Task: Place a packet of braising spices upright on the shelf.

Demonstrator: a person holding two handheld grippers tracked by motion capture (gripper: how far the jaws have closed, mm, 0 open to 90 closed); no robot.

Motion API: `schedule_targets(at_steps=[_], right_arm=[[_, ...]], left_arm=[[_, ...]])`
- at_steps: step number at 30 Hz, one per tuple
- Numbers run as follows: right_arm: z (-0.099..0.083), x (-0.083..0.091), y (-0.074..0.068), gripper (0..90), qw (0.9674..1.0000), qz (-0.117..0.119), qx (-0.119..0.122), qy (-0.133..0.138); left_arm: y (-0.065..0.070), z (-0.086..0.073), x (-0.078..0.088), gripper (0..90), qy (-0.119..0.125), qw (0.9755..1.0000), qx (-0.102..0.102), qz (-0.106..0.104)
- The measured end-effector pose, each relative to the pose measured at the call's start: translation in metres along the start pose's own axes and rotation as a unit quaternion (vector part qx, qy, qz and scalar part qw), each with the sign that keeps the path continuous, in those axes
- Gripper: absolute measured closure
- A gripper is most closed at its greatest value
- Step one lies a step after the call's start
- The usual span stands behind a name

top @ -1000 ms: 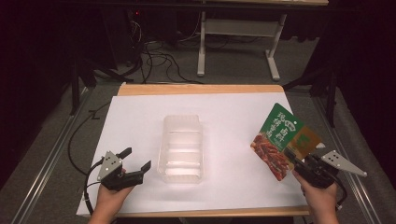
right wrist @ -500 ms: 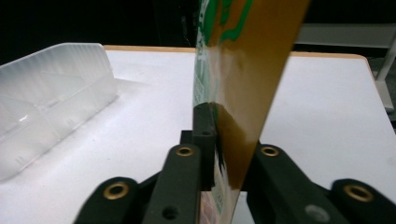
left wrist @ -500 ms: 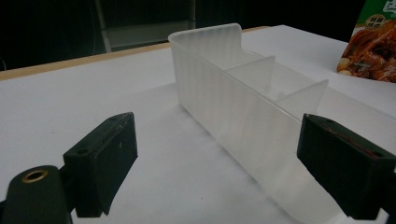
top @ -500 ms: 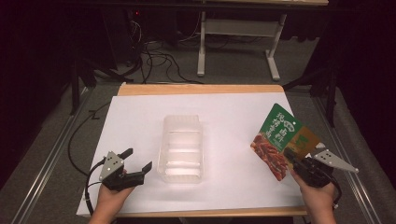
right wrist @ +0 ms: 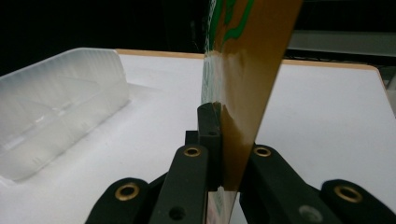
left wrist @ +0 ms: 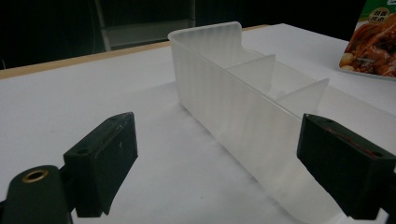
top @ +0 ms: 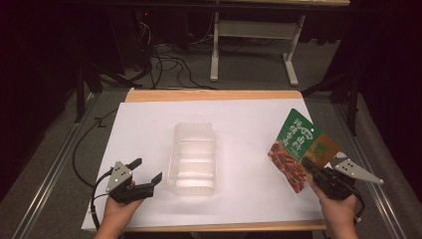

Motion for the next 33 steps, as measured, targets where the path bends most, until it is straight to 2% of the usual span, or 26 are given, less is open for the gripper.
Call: schedule_targets(at_steps=[7,13,22,33], right_arm=[[0.003,0.004,-0.002,90.0,0.9998,0.013,0.008,0.012],[0.009,0.004,-0.012,90.0,0.9988,0.034,0.029,0.022],[0.028,-0.005,-0.038,90.0,0.9948,0.076,0.051,0.045],[0.053,-0.03,-0.068,90.0,0.9892,0.116,0.082,0.038]], left_arm=[[0.0,0.0,0.001,12.9,-0.001,1.0,0.0,0.002],[0.0,-0.002,0.003,13.0,-0.001,1.0,0.002,0.007],[-0.001,-0.008,0.011,13.0,-0.004,0.9999,-0.001,0.014],[-0.001,-0.014,0.02,13.0,-0.003,0.9999,0.002,0.013]])
Point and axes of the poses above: each handheld gripper's, and its own axes: x roughly backward along the jaws, z roughly out of its top, y roughly to its right, the point moved 5 cm from there along -x, roughly forward along the jaws, and after that the axes turned 15 degrees about -y, right-handed, at the moved point
